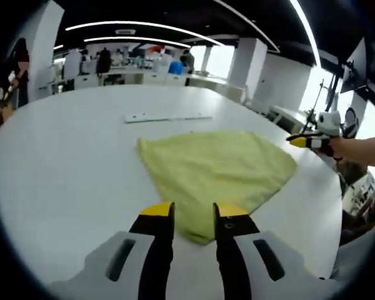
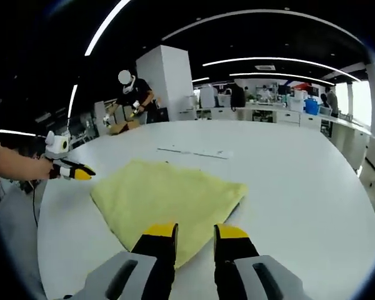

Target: Fold the garment on the visible template until the final outline fits inside the template.

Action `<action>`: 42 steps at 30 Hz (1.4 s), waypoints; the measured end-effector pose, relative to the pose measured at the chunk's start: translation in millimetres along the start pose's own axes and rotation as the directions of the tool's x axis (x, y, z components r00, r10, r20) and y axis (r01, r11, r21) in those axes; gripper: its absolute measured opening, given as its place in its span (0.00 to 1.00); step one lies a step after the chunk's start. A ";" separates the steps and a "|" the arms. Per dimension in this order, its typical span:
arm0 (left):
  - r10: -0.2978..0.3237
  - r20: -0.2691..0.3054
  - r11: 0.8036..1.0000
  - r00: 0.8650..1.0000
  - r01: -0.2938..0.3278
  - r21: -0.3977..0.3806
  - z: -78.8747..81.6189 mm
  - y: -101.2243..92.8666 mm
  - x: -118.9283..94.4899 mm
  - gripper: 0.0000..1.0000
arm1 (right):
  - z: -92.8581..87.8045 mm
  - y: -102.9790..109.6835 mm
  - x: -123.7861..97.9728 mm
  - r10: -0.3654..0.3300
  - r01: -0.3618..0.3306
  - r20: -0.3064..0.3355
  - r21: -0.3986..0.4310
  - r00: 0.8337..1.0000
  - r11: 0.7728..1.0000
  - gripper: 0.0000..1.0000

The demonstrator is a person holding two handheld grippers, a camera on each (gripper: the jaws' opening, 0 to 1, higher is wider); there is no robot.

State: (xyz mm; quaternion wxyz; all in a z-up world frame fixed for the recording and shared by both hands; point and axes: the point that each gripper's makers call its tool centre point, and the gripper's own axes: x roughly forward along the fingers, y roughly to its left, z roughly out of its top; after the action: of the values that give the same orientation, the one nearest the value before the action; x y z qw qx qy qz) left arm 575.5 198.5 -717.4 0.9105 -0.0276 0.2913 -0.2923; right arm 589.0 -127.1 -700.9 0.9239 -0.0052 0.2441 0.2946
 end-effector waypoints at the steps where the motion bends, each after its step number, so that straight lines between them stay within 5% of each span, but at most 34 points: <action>1: 0.000 -0.004 1.000 1.000 0.000 -0.001 -2.8 -1.2 -1.3 0.21 | -3.2 2.2 -2.0 0.004 -0.004 -0.006 0.000 1.000 1.000 0.19; 21: 0.033 -0.095 0.999 0.995 -0.035 -0.011 -41.6 -5.9 -11.9 0.16 | -35.0 5.8 -23.2 0.005 -0.005 -0.052 0.001 0.999 1.000 0.19; 34: 0.053 -0.100 0.998 0.994 -0.056 -0.028 -42.3 -7.0 -4.2 0.08 | -50.4 20.0 -16.4 0.037 -0.038 -0.093 -0.008 0.995 0.999 0.15; 42: 0.050 -0.099 0.998 0.994 -0.055 -0.044 -43.2 -8.7 0.8 0.04 | -59.2 24.5 -9.1 0.026 -0.017 -0.118 0.072 0.993 0.997 0.08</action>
State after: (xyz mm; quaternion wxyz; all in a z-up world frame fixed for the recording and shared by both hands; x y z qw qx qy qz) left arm 548.0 196.0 -751.7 0.9015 -0.0268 0.3431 -0.2624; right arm 542.7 -120.8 -745.6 0.9042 0.0128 0.3088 0.2948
